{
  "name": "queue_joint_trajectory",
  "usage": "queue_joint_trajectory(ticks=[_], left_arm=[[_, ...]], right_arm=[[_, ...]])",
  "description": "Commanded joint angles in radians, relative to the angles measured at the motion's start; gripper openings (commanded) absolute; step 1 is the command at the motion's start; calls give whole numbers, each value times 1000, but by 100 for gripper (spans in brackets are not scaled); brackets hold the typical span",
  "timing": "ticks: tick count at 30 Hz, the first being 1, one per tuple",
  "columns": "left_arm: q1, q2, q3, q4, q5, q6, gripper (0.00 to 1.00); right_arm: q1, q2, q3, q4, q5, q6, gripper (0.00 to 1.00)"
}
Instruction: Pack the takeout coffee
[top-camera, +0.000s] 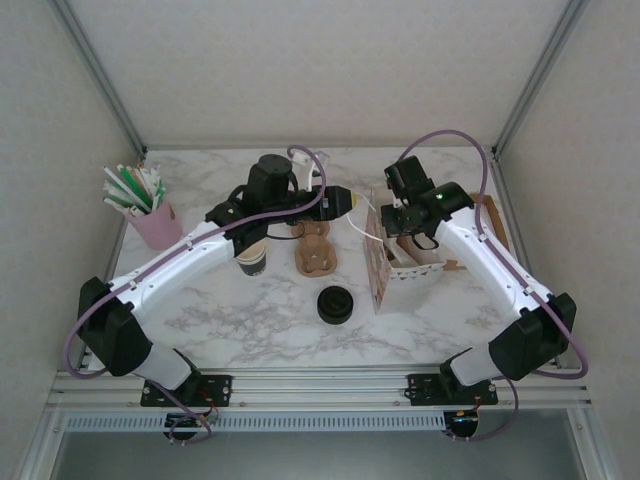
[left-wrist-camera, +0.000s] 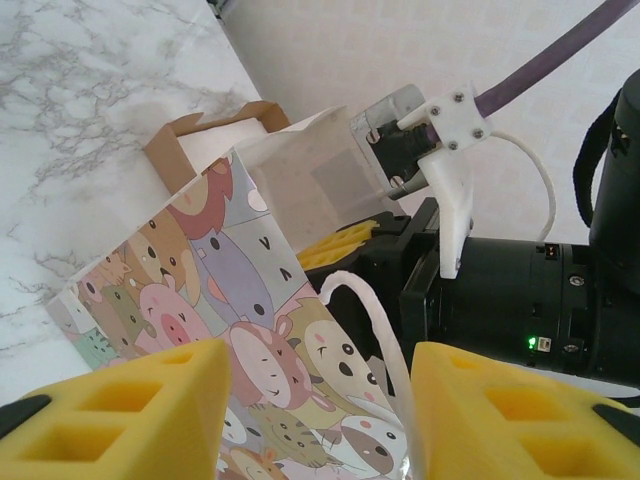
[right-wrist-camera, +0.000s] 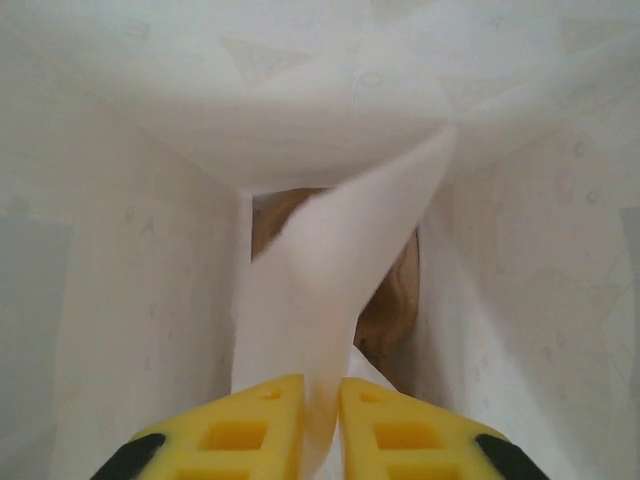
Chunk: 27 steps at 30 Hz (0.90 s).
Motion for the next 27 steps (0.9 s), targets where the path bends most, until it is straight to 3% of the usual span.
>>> queue_joint_trajectory(ticks=[1,15,27], left_arm=[[-8,-8,37,10,-21,13,52],[-8,-9,49,0,-39,15,63],[-8,-35,63,-13,-92,25,82]], right_arm=[[6,-31,40,-10,7,4,19],[7,-42,-9,18,-7,18,37],[7,-83,48,1,-20,21,52]])
